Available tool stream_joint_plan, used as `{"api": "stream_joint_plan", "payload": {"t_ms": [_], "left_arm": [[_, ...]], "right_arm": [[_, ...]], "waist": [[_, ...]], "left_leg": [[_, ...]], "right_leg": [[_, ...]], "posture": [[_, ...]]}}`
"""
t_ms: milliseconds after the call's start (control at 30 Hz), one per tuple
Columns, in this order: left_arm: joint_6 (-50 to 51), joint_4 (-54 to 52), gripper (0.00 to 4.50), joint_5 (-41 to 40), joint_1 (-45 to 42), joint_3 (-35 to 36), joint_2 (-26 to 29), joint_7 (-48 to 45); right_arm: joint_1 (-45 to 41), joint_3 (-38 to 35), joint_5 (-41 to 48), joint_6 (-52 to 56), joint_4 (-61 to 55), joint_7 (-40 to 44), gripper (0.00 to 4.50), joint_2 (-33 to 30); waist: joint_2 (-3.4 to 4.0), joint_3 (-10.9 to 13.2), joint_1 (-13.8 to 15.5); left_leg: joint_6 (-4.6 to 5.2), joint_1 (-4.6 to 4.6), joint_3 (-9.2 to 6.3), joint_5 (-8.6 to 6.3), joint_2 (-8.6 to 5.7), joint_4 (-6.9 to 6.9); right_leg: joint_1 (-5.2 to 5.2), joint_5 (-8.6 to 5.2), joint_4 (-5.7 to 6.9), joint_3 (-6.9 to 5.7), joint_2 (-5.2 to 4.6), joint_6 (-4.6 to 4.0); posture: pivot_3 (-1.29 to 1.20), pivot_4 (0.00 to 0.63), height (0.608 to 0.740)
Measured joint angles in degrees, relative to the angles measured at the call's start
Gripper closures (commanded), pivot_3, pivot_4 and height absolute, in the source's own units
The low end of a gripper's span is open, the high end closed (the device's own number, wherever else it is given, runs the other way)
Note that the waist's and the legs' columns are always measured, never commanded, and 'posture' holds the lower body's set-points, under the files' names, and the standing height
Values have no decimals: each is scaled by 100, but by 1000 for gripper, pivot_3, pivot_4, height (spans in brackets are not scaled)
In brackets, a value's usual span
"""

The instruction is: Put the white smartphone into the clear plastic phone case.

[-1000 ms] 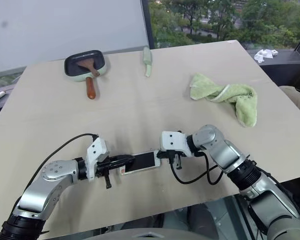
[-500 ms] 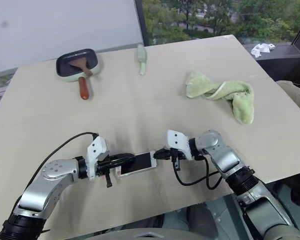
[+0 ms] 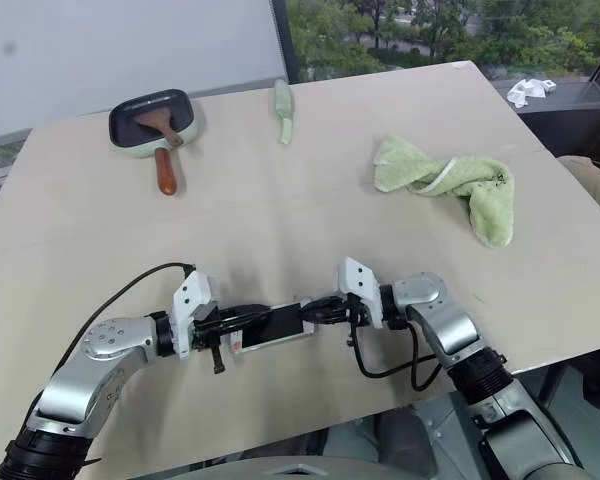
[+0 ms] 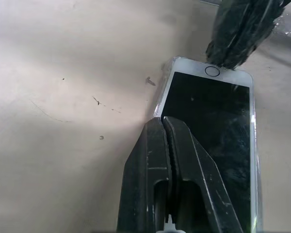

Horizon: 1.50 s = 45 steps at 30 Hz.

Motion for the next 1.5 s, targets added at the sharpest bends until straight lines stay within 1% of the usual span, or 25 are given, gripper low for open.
{"api": "stream_joint_plan", "payload": {"t_ms": [100, 233, 400, 533, 867, 1167, 1367, 1467, 1500], "left_arm": [[75, 19, 4500, -217, 44, 64, -20, -67], [-54, 115, 4500, -214, 45, 109, -49, -86], [-140, 181, 4500, -215, 48, 118, -67, -156], [-138, 185, 4500, -217, 55, 117, -67, -219], [-138, 185, 4500, -241, 86, 118, -65, -247], [-138, 183, 4500, -211, 142, 113, -63, -243], [-136, 183, 4500, -207, 171, 114, -62, -241], [-134, 183, 4500, -205, 186, 115, -59, -239], [-134, 183, 4500, -202, 193, 114, -59, -235]], "right_arm": [[0, -83, 130, -19, -82, 0, 4392, 14], [29, -85, 219, -23, -187, 23, 4392, -50], [214, 2, 56, -171, -179, 224, 4392, -387], [244, 162, -106, -408, -51, 280, 4392, -373], [65, 241, -377, -750, 194, 338, 4392, -313], [-63, 406, -642, -782, 330, 289, 4392, -319], [-289, 606, -849, -399, 189, 232, 4392, -388], [-486, 740, -945, 186, -27, 189, 4392, -442], [-585, 799, -963, 642, -191, 159, 4392, -462]], "waist": [[-3, 4, 6], [-10, 12, 8], [-18, 19, 16], [-18, 23, -2], [-19, 22, 2], [-23, 17, 1], [-29, 11, -3], [-29, 9, 0], [-29, 7, 4]], "left_leg": [[0, -1, 0, 0, -1, 3], [0, -1, 0, 0, -3, 15], [0, -4, 1, 0, -6, 46], [0, -4, 4, 0, -5, 69], [-1, -3, 4, 1, -5, 81], [-2, 1, 6, 1, -5, 86], [-7, 10, 6, 5, -2, 90], [-13, 12, 4, 8, 1, 90], [-16, 13, 4, 10, 1, 90]], "right_leg": [[0, 0, 3, -1, -1, 0], [-6, -1, 27, 0, -2, -1], [-6, -1, 54, 1, -3, -1], [-6, 0, 78, 5, -2, -1], [-2, 3, 83, 3, 0, -4], [-1, 5, 87, 4, 1, -7], [5, 10, 91, 3, 4, -14], [8, 15, 93, 0, 7, -22], [9, 17, 93, -1, 7, -24]], "posture": [[0, 150, 740], [0, 150, 740], [0, 150, 740], [0, 150, 740], [0, 150, 740], [0, 150, 740], [0, 150, 740], [0, 150, 740], [0, 150, 740]]}}
